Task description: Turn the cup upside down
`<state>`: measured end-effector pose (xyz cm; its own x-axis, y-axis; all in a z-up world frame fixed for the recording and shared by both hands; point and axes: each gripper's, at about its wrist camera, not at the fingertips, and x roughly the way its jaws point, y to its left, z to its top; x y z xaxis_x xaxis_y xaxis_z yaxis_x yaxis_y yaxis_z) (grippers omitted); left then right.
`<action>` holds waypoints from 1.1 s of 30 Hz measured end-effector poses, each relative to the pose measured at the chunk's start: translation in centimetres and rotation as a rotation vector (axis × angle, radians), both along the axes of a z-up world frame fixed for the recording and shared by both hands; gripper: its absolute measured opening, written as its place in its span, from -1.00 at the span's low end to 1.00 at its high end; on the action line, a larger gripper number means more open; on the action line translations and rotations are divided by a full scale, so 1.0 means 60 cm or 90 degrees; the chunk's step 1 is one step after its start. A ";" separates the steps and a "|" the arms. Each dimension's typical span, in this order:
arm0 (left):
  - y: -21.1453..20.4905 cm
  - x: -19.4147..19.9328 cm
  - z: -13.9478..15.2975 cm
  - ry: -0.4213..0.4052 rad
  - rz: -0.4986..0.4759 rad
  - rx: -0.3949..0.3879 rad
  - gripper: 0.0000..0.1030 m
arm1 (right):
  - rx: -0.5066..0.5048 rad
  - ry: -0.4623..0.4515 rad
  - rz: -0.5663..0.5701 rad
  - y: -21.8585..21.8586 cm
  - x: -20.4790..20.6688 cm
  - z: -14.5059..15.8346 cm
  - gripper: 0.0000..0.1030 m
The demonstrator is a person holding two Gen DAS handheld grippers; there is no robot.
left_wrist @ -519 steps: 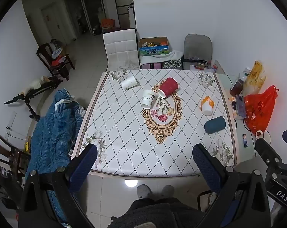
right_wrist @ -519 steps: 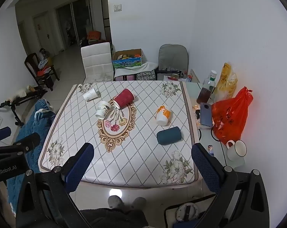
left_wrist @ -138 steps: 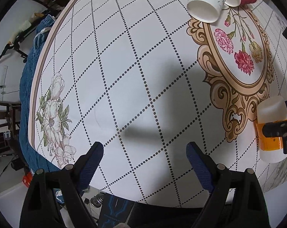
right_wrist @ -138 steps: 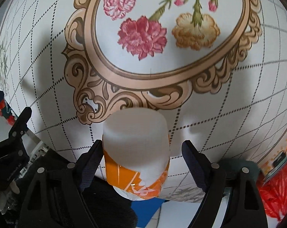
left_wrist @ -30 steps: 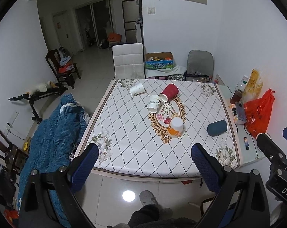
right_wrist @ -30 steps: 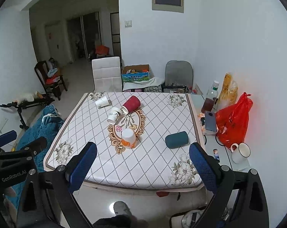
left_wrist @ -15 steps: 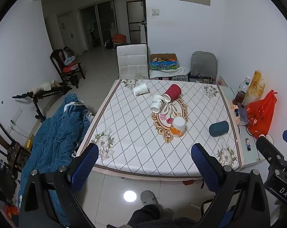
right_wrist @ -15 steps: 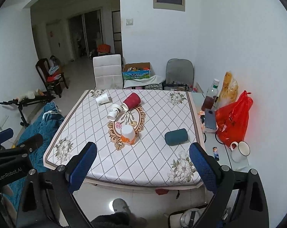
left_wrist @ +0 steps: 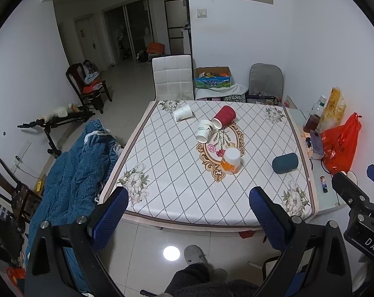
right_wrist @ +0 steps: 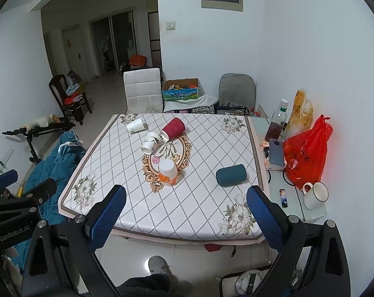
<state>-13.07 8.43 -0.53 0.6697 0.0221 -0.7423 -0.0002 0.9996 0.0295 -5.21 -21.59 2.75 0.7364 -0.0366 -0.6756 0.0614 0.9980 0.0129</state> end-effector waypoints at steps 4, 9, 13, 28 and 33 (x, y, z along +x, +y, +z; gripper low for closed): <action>-0.001 -0.003 -0.001 0.001 0.000 -0.002 0.94 | 0.001 0.001 0.002 -0.001 0.002 0.001 0.94; -0.004 -0.012 -0.003 0.001 -0.002 -0.006 0.94 | 0.002 0.004 0.005 -0.002 0.002 -0.001 0.94; -0.006 -0.013 -0.002 0.001 -0.003 -0.007 0.94 | 0.001 0.004 0.005 -0.003 0.002 -0.002 0.94; -0.008 -0.008 0.010 0.003 -0.001 -0.012 0.94 | 0.002 0.004 0.009 -0.004 -0.003 -0.004 0.94; -0.007 -0.009 0.011 0.003 -0.002 -0.012 0.94 | 0.002 0.003 0.010 0.000 -0.008 -0.006 0.94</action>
